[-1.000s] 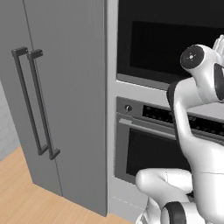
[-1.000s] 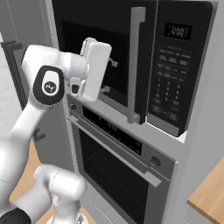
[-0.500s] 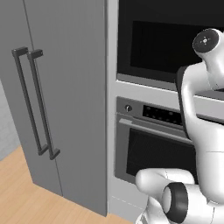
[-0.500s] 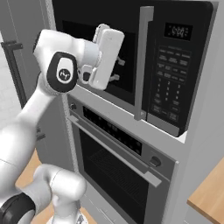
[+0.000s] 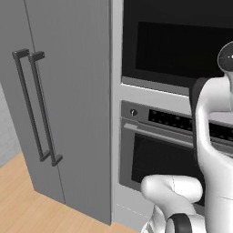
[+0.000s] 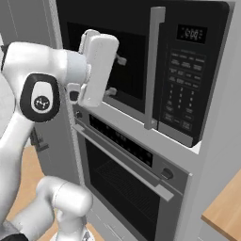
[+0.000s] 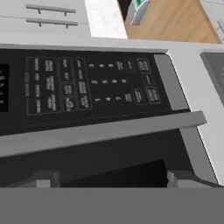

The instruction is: Pick the carrot from the sink and place it in the bowl. Then pick the bowl and place it in the microwave. Then close the microwave door and press the start button.

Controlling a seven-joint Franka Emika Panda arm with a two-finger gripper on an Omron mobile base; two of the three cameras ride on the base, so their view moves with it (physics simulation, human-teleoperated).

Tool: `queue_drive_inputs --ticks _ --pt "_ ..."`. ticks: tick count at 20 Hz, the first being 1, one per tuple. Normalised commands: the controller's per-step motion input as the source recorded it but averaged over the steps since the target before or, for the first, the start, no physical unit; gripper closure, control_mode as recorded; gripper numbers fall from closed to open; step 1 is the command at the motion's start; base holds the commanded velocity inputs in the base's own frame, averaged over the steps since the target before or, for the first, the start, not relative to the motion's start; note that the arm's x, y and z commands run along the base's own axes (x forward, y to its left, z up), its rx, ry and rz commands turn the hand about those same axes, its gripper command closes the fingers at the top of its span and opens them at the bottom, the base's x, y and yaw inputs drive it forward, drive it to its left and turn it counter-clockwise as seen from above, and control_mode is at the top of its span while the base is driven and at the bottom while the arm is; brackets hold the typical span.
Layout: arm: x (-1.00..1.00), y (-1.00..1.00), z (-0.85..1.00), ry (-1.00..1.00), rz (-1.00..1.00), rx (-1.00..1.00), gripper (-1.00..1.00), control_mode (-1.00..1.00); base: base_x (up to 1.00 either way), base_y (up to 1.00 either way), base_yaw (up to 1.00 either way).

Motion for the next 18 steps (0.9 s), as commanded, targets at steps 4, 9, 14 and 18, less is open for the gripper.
queue_drive_inputs --ticks 4,9,14,18 --pt "-1.0 0.32 0.04 0.1 0.16 -0.24 -1.0 -1.0 0.0 0.0 0.0" --pt "-0.9 0.26 0.0 0.37 0.3 -0.44 -1.0 -1.0 0.0 0.0 0.0" --pt "-0.88 0.32 0.02 0.44 0.35 -0.46 -1.0 -1.0 0.0 0.0 0.0" --pt "-0.75 0.45 0.13 0.43 0.24 -0.49 -1.0 -1.0 0.0 0.0 0.0"
